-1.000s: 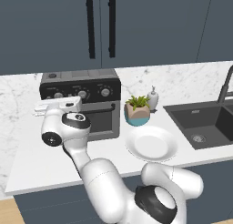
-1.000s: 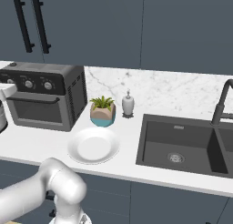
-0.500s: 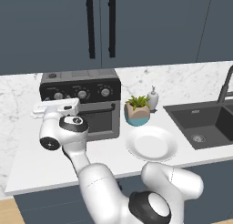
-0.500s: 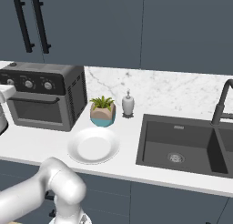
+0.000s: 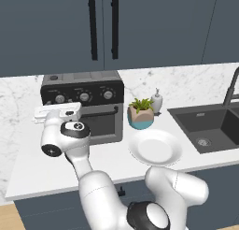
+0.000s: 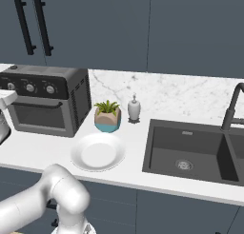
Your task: Pick up the kebab skewer and baguette bread, and place them inside the toaster oven. Close the toaster oven door and start by setting the timer.
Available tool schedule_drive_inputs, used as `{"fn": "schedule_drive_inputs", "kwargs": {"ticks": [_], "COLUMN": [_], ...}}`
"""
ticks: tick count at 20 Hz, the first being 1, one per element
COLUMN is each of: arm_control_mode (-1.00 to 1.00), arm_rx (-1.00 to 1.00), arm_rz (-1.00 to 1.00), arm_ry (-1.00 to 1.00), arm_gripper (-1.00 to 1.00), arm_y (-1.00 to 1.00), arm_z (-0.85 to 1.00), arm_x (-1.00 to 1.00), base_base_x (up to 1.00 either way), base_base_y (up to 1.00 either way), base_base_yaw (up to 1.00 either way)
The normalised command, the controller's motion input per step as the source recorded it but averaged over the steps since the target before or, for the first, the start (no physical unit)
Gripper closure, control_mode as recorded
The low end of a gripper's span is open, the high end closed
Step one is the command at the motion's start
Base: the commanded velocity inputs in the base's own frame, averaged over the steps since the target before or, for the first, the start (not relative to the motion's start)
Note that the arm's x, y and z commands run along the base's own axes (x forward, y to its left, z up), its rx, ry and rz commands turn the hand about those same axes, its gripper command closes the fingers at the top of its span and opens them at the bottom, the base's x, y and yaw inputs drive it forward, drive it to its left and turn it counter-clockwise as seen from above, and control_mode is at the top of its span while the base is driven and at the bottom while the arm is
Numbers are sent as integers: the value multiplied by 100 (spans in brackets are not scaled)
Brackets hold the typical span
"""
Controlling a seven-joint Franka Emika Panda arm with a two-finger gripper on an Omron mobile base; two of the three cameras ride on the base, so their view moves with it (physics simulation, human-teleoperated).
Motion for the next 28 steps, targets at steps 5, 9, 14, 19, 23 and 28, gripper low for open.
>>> {"fn": "schedule_drive_inputs", "kwargs": {"ticks": [5, 9, 14, 19, 23, 28], "arm_control_mode": [-100, -100, -100, -100, -100, -100], "arm_rx": [0, 0, 0, 0, 0, 0], "arm_rz": [0, 0, 0, 0, 0, -1], "arm_ry": [-4, -2, -1, -2, -3, -4], "arm_gripper": [-100, -100, -100, -100, -100, -100], "arm_y": [0, 0, 0, 0, 0, 1], "arm_z": [-3, -3, 0, -1, 0, 0], "arm_x": [3, 14, 19, 11, 3, 7], "base_base_x": [0, 0, 0, 0, 0, 0], "base_base_y": [0, 0, 0, 0, 0, 0], "base_base_yaw": [0, 0, 0, 0, 0, 0]}}
